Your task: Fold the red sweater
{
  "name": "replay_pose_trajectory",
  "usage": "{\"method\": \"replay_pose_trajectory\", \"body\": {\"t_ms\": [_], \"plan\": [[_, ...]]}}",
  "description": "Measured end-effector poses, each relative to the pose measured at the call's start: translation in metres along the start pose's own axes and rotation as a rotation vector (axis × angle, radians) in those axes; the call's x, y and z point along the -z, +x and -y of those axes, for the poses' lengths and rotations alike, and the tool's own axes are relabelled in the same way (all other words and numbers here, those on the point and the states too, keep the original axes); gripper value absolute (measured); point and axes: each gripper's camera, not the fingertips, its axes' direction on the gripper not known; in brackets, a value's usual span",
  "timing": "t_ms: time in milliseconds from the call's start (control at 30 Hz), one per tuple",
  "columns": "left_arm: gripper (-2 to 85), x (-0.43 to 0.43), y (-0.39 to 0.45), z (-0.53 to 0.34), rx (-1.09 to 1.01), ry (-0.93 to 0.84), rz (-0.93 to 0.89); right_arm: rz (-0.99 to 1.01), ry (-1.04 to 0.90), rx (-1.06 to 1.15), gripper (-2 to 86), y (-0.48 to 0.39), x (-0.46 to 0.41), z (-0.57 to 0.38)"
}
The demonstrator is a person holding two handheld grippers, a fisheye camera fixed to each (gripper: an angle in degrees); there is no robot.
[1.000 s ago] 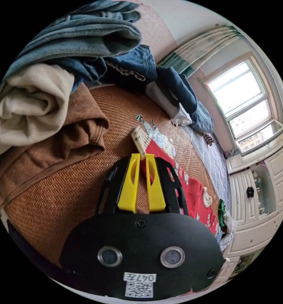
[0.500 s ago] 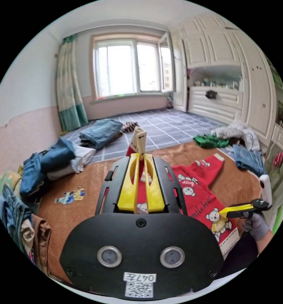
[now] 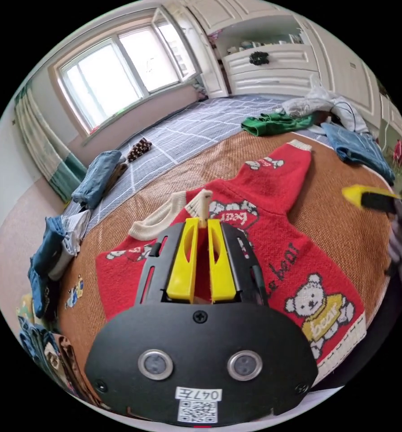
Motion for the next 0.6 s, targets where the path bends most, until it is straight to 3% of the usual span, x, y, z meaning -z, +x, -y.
{"method": "replay_pose_trajectory", "body": {"t_ms": [133,300,467,600], "plan": [[9.1,-0.004,-0.012,-0.008,-0.117,0.048,-0.135,-0.069,0.053,-0.142,7.5,0.043,-0.013,0.044],[9.8,0.022,-0.084,-0.069,-0.074,0.113,-0.363,-0.121,-0.029,-0.259,6.3,0.086,-0.055,0.093],[8.4,0.019,-0.219,-0.159,0.131,0.101,-0.247,-0.02,-0.079,-0.299,-0.2,0.099,-0.069,0.125],[6.1,-0.01,-0.36,-0.245,0.403,0.134,-0.216,0.007,0.1,-0.018,-0.5,0.018,-0.03,0.15]]}}
